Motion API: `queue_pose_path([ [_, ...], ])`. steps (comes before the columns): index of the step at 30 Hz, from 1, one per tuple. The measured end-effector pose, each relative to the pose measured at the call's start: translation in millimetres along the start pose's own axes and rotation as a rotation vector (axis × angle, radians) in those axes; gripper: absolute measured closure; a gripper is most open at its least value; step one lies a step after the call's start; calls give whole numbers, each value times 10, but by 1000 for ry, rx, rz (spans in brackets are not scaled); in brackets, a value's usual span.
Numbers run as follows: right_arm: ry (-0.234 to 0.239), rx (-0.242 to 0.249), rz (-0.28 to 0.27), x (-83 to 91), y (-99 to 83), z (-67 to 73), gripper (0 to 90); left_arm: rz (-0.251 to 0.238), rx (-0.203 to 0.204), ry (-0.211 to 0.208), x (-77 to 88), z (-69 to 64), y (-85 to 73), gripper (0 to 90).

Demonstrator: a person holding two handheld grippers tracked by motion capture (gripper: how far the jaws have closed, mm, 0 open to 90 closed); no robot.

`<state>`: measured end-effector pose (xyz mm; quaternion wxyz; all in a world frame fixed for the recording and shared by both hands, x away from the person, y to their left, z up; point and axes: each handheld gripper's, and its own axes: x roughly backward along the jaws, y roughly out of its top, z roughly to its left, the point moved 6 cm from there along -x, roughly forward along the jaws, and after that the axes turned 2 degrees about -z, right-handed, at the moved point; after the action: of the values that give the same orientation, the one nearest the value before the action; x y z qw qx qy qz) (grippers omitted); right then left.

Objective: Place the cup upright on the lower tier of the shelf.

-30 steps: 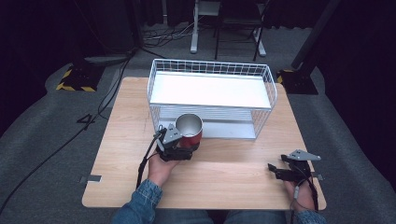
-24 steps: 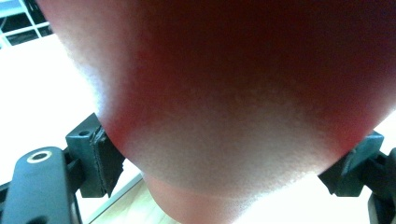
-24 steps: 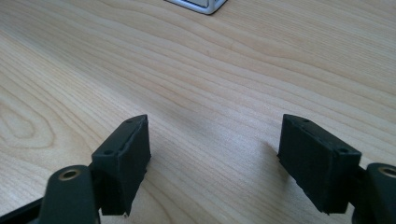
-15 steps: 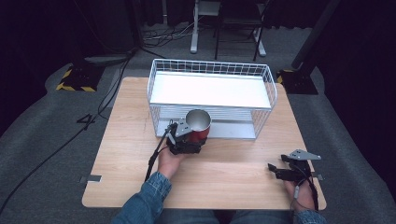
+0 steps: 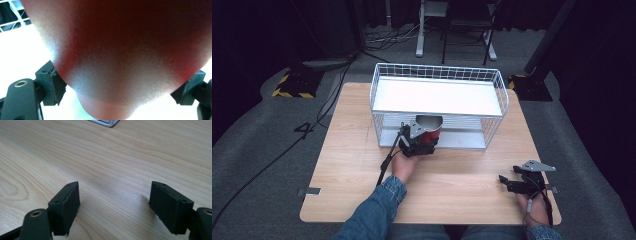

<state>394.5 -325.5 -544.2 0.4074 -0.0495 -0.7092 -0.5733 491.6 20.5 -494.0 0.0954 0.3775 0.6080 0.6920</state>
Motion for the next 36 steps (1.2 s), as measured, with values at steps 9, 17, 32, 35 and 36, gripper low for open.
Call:
queue_pose_path([
  [9, 2, -1, 1, 0, 0, -2, 246, -3, 37, 20, -255, 81, 39, 164],
  [17, 2, -2, 1, -1, 0, -2, 245, 8, 59, 49, -380, 155, 101, 164],
  [32, 1, -1, 1, 0, -1, -2, 245, 35, 63, 57, -509, 183, 38, 161],
  [35, 1, 0, 0, -1, 0, -2, 244, 29, 68, 60, -503, 192, 32, 159],
  [36, 1, -2, 1, 0, 0, -1, 244, 27, 68, 59, -505, 192, 31, 158],
])
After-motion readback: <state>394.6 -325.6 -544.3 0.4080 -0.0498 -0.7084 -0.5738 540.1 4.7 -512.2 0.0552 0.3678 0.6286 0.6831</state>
